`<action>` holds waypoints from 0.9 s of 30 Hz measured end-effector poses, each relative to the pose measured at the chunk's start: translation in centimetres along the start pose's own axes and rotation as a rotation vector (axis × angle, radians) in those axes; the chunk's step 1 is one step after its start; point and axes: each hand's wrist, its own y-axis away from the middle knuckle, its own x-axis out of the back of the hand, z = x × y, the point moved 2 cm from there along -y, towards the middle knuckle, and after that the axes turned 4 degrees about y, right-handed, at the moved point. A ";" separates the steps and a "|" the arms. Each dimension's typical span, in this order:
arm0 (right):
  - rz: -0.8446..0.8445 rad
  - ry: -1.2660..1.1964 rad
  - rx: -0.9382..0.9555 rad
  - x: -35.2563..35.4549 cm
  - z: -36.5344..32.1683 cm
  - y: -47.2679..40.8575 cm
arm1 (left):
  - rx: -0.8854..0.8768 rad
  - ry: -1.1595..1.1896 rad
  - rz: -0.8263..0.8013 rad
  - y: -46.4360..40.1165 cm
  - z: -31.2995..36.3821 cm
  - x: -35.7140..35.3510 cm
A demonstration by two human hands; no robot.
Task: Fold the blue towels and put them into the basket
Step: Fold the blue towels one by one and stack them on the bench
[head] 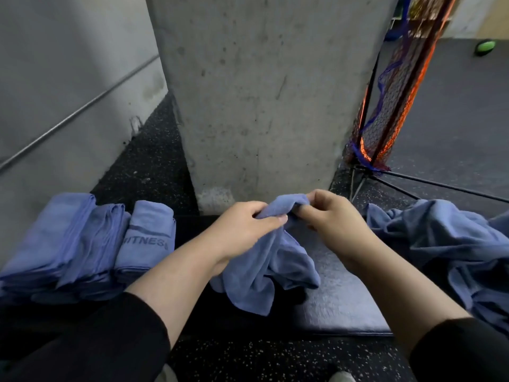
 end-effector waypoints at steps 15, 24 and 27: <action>-0.336 -0.359 -0.094 2.5 0.2 0.5 | -0.186 0.008 0.141 -0.4 1.1 1.8; -0.231 -0.124 0.004 1.1 -0.5 0.7 | -0.096 0.178 0.042 -0.5 1.0 0.5; -0.013 -0.247 0.012 1.7 -0.6 0.1 | 0.018 -0.061 0.010 -0.5 -0.4 0.5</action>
